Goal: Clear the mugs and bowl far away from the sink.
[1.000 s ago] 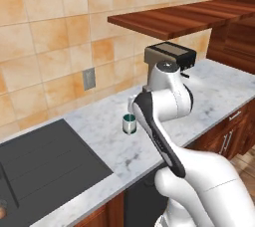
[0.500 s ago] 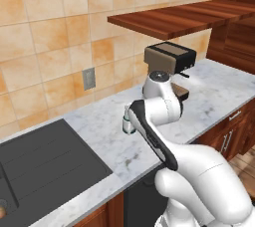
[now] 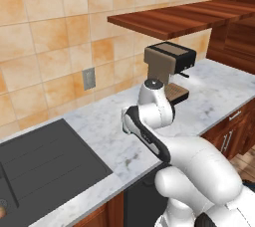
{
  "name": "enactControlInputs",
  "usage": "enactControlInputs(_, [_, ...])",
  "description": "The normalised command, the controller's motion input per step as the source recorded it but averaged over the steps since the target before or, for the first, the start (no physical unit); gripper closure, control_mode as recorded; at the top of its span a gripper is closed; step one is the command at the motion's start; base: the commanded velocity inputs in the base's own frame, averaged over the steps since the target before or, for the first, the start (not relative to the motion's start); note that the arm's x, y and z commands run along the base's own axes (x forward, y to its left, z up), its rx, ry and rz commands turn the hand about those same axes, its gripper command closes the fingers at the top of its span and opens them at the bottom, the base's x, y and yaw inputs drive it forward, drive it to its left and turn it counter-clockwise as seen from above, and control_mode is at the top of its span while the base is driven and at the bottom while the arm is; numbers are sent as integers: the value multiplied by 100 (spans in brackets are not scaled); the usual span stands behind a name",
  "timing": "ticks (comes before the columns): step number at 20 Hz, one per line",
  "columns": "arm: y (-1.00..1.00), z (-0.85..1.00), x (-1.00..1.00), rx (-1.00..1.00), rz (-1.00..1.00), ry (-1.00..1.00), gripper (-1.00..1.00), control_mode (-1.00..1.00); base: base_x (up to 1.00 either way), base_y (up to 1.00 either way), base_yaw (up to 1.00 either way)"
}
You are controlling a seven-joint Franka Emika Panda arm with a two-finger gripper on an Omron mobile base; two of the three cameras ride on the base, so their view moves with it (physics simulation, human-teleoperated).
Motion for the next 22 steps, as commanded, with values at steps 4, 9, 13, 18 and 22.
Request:
enactControlInputs(4, [10, -21, 35, 0, 0, 0, -100, -100, 0, 0, 0])
enactControlInputs(9, [14, -11, 33, 0, 0, 0, -100, -100, 0, 0, 0])
enactControlInputs(13, [6, -14, 32, 0, 0, 1, -100, -100, 0, 0, 0])
enactControlInputs(18, [0, -18, 6, 0, 0, 3, -100, -100, 0, 0, 0])
enactControlInputs(22, [0, -26, 13, 0, 0, 3, -100, -100, 0, 0, 0])
